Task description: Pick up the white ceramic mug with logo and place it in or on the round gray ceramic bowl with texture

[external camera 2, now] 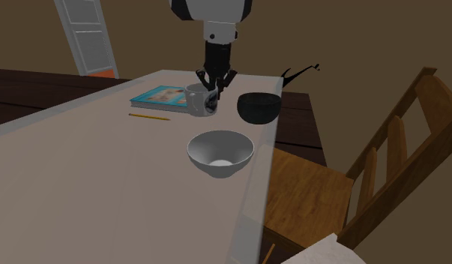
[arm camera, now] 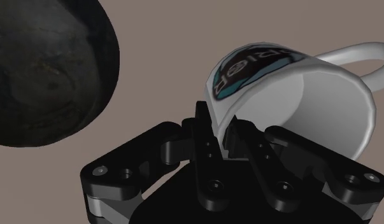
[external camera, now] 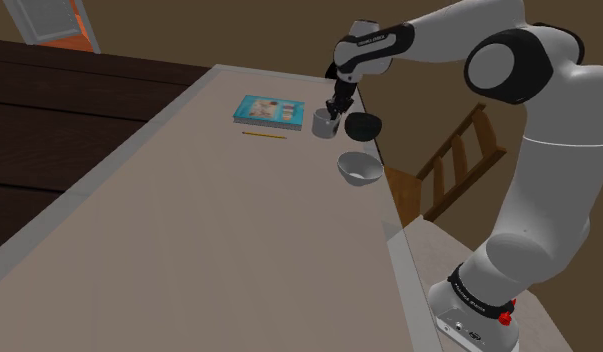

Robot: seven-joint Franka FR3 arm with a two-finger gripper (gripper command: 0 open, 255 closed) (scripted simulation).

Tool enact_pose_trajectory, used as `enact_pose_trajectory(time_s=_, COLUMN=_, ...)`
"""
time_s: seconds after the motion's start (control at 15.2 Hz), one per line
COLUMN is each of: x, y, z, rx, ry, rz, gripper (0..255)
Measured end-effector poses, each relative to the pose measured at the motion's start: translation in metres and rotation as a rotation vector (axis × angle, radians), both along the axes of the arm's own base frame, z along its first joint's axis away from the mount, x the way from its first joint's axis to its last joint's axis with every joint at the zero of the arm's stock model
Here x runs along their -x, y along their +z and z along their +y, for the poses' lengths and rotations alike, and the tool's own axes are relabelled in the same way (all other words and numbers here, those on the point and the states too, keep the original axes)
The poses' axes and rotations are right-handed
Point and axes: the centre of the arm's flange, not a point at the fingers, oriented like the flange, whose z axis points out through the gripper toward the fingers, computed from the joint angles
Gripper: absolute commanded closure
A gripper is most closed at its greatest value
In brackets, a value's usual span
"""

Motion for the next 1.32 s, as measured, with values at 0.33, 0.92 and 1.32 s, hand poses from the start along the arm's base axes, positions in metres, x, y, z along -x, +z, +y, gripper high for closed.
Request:
enact_pose_trajectory(time_s=0.33, x=0.000, y=0.026, z=0.001, rx=0.000, ry=0.000, rz=0.000, gripper=255)
enact_pose_trajectory(time_s=0.92, x=-0.001, y=0.074, z=0.001, rx=0.000, ry=0.000, rz=0.000, gripper=255)
enact_pose_trajectory(time_s=1.32, x=0.001, y=0.100, z=-0.006, rx=0.000, ry=0.000, rz=0.000, gripper=255)
